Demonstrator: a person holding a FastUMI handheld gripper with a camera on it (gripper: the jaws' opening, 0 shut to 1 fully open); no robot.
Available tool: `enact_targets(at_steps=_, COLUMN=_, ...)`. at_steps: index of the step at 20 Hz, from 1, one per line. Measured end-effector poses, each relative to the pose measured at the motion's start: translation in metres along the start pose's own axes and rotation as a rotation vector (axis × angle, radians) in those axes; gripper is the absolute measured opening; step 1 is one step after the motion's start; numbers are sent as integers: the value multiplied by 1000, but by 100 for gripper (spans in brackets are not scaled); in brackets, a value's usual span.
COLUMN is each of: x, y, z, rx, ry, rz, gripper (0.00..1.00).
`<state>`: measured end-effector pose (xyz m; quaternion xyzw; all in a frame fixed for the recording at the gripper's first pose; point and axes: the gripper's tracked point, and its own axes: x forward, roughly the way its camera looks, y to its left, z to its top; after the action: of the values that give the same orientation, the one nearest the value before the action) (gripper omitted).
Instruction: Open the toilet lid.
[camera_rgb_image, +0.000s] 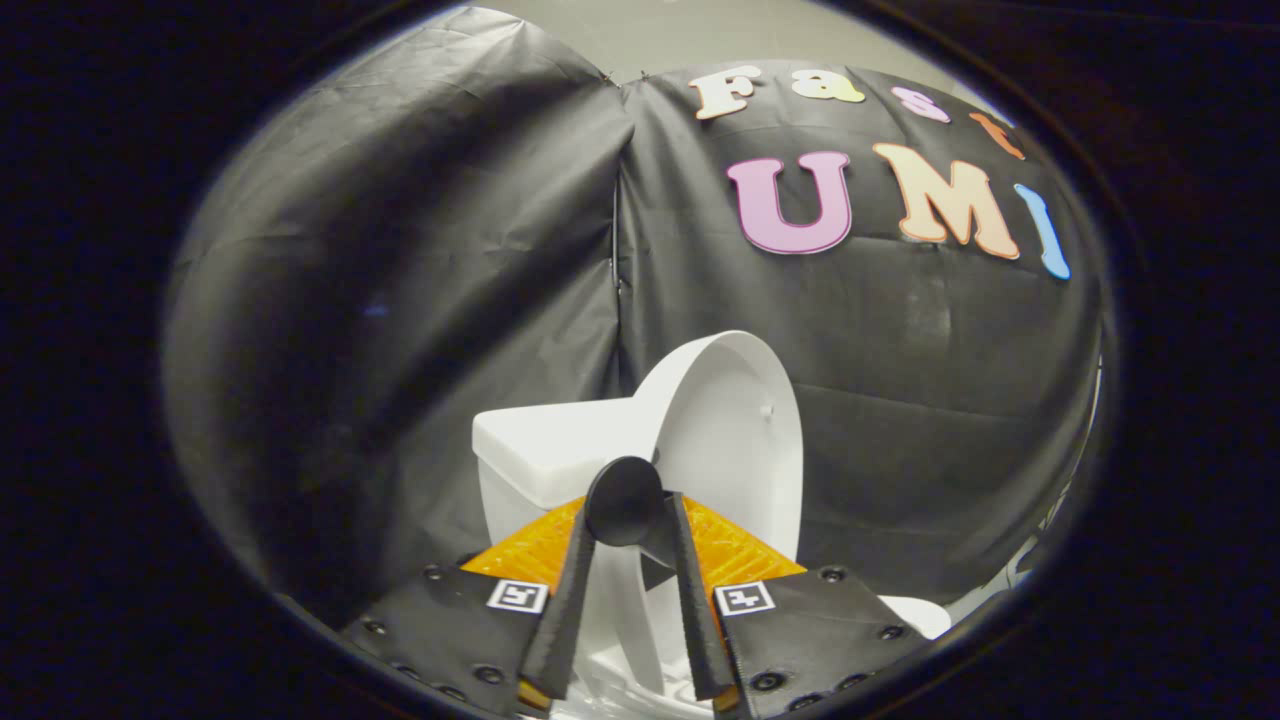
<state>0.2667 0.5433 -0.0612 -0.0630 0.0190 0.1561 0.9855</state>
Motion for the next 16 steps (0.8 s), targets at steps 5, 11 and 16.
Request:
enact_targets(at_steps=5, x=-13, y=-7, z=24, rx=-5, ry=-58, rz=6, gripper=69)
enact_targets(at_steps=11, x=-33, y=-21, z=80, rx=3, ry=-205, rz=-7, gripper=88)
enact_targets(at_steps=16, x=-71, y=-57, z=124, rx=6, ry=-334, rz=-118, gripper=88)
